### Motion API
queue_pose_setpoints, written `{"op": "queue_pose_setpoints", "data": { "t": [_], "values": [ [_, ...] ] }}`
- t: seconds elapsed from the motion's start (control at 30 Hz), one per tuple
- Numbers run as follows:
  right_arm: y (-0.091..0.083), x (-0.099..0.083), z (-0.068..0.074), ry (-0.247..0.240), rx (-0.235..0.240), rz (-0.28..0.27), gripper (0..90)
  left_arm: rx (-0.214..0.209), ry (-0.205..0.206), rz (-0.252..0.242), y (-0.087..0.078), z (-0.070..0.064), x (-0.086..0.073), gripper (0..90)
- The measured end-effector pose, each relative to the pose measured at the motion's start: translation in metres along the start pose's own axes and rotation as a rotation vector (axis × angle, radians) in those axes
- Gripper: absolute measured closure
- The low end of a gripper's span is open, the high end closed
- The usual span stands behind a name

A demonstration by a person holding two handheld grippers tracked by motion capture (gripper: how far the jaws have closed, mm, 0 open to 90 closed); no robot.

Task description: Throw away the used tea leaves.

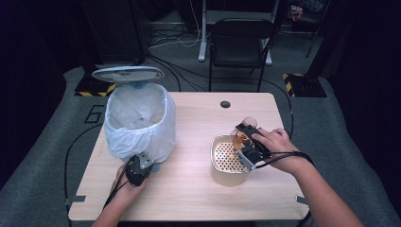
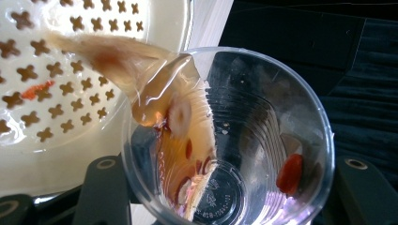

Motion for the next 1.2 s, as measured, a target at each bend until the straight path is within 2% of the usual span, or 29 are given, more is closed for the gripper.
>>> {"op": "queue_pose_setpoints", "data": {
  "t": [0.03,0.17,0.2,0.23,0.27,0.33,0.37,0.4,0.43,0.47,0.5,0.53,0.6,0.67,0.7,0.73,0.83,0.87,1.0,1.1,1.13,1.2],
  "values": [
    [0.0,0.0,0.001,-0.018,-0.019,0.013,39.6,0.0,0.001,0.0,0.0,0.0,0.0,90.0],
    [0.001,0.001,0.002,-0.087,-0.045,0.035,39.6,-0.002,0.0,-0.003,0.0,0.0,0.0,90.0],
    [0.001,0.001,0.002,-0.087,-0.045,0.035,39.6,-0.002,0.0,-0.003,0.0,0.0,0.0,90.0],
    [0.001,0.002,0.003,-0.114,-0.051,0.037,39.6,0.001,-0.003,-0.005,0.0,0.0,0.0,90.0],
    [0.002,0.003,0.006,-0.17,-0.066,0.063,39.6,0.001,-0.002,-0.005,0.0,0.0,0.0,90.0],
    [0.003,0.003,0.009,-0.194,-0.069,0.07,39.6,0.001,-0.001,-0.004,0.0,0.0,0.0,90.0],
    [0.004,0.004,0.009,-0.23,-0.077,0.073,39.6,0.001,-0.001,-0.004,0.0,0.0,0.0,90.0],
    [0.004,0.004,0.009,-0.23,-0.077,0.073,39.6,0.001,-0.001,-0.004,0.0,0.0,0.0,90.0],
    [0.005,0.007,0.007,-0.365,-0.082,0.065,39.7,0.0,-0.001,-0.004,0.0,0.0,0.0,90.0],
    [0.006,0.008,0.008,-0.386,-0.077,0.062,39.8,0.0,-0.001,-0.003,0.0,0.0,0.0,90.0],
    [0.004,0.007,0.011,-0.379,-0.073,0.093,39.8,-0.002,-0.001,-0.004,0.0,0.0,0.0,90.0],
    [0.004,0.009,0.012,-0.392,-0.084,0.088,39.9,0.001,-0.001,-0.005,0.0,0.0,0.0,90.0],
    [0.003,0.01,0.013,-0.439,-0.097,0.093,39.9,0.001,-0.001,-0.004,0.0,0.0,0.0,90.0],
    [0.003,0.011,0.019,-0.451,-0.125,0.101,39.9,0.003,0.001,-0.002,0.0,0.0,0.0,90.0],
    [0.002,0.011,0.022,-0.444,-0.121,0.103,39.9,0.003,0.0,-0.001,0.0,0.0,0.0,90.0],
    [0.002,0.011,0.019,-0.513,-0.124,0.107,39.9,0.003,0.001,-0.001,0.0,0.0,0.0,90.0],
    [0.002,0.014,0.019,-0.522,-0.115,0.095,39.8,0.004,0.0,-0.004,0.0,0.0,0.0,90.0],
    [0.002,0.015,0.017,-0.526,-0.136,0.086,39.9,0.003,0.0,-0.002,0.0,0.0,0.0,90.0],
    [0.003,0.015,0.017,-0.528,-0.141,0.082,39.8,0.003,0.001,-0.003,0.0,0.0,0.0,90.0],
    [0.002,0.015,0.017,-0.524,-0.139,0.079,39.8,0.003,0.0,-0.001,0.0,0.0,0.0,90.0],
    [0.002,0.013,0.018,-0.518,-0.12,0.092,39.8,0.003,0.001,-0.002,0.0,0.0,0.0,90.0],
    [0.002,0.014,0.016,-0.523,-0.14,0.085,39.8,0.004,0.001,-0.004,0.0,0.0,0.0,90.0]
  ]
}}
Point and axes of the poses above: each handheld gripper's, and its own axes: y roughly forward along the jaws, x roughly out of its top, z roughly to its left, the point moved 2 cm from there along y, roughly forward along the jaws, and after that the axes turned 9 degrees about -x, right-handed, at the moved point
